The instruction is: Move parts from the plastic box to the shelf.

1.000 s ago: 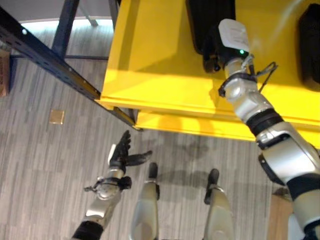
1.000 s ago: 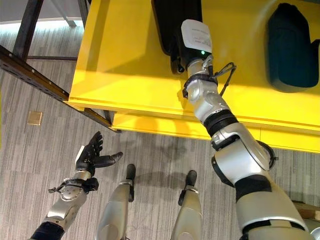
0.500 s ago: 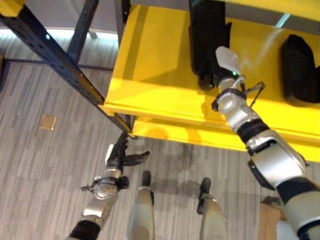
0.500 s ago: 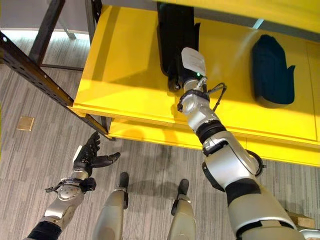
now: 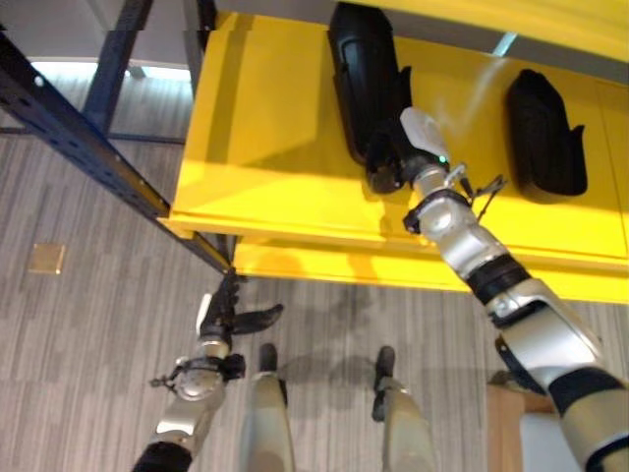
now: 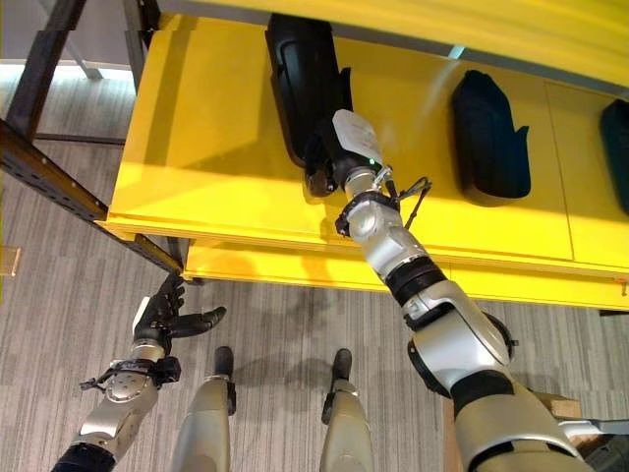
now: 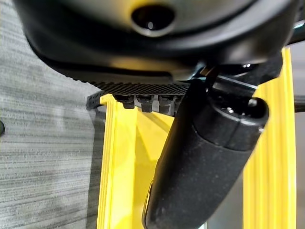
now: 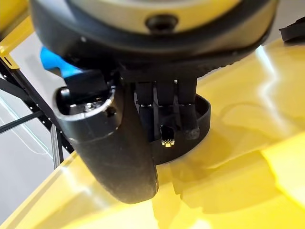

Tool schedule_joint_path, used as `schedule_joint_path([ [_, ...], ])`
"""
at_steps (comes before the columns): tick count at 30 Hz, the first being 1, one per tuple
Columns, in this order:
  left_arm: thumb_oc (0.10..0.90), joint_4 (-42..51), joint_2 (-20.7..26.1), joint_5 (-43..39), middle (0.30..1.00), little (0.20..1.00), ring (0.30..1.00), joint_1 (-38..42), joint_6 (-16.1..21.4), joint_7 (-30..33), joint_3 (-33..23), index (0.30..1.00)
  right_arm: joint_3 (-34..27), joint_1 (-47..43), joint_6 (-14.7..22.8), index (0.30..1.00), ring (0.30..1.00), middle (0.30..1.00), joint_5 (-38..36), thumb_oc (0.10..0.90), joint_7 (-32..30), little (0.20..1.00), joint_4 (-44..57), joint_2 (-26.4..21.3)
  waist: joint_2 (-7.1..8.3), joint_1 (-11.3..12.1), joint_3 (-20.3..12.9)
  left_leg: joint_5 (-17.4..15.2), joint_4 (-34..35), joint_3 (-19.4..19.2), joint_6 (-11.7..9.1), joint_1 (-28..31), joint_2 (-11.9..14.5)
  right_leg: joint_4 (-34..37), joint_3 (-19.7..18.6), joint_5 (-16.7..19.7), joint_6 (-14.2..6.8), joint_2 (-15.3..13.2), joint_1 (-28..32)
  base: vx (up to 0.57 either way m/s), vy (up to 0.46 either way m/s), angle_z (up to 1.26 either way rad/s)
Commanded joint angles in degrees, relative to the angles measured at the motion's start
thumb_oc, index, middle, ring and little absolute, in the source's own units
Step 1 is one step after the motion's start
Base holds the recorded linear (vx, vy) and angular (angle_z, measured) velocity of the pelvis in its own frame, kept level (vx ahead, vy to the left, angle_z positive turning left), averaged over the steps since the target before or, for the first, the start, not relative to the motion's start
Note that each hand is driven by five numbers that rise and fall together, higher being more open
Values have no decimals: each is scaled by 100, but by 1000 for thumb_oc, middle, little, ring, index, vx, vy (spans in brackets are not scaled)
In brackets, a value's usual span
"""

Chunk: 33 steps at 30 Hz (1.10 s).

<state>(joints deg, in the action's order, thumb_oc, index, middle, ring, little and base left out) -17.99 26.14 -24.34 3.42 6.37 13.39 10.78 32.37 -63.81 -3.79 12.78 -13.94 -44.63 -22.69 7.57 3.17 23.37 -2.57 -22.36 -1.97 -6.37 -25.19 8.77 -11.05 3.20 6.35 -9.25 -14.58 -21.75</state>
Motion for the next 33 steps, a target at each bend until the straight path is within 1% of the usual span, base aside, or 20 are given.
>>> schedule_joint_path([
  [1,900,612,231,150,1000,1000,1000,3,368,173,-340,1000,-120,80,-61,300,300,300,-248,400,142,300,34,-354,9,90,275,-234,82,25,-2,385,30,-254,-267,192,-165,-166,-221,-7,-14,-12],
  [5,900,614,218,153,1000,1000,1000,0,350,190,-375,1000,-136,89,-83,300,300,300,-248,400,168,300,59,-437,21,56,311,-232,79,29,-10,388,52,-302,-276,179,-155,-144,-258,-3,-11,-7],
  [11,900,595,222,181,1000,1000,1000,27,325,187,-372,1000,-237,175,-104,300,300,300,-345,400,167,300,130,-442,24,29,351,-223,74,9,-21,377,70,-335,-266,156,-151,-133,-267,0,0,0],
  [20,900,596,209,210,1000,1000,1000,69,284,221,-367,1000,-497,403,-107,300,300,300,-611,400,87,300,299,-490,0,-4,380,-230,81,-13,-1,355,52,-338,-282,171,-168,-132,-296,0,0,0],
  [29,900,583,188,241,1000,1000,1000,74,199,293,-441,1000,-664,761,-60,300,300,300,-1057,400,88,300,921,-402,53,-57,392,-255,17,-18,8,294,55,-378,-286,171,-155,-124,-343,0,0,0],
  [33,900,588,181,254,1000,1000,1000,67,176,313,-455,1000,-703,872,-51,300,300,300,-1115,400,93,300,1116,-434,77,-80,399,-263,-7,-27,13,276,59,-382,-286,185,-158,-125,-350,0,0,0],
])
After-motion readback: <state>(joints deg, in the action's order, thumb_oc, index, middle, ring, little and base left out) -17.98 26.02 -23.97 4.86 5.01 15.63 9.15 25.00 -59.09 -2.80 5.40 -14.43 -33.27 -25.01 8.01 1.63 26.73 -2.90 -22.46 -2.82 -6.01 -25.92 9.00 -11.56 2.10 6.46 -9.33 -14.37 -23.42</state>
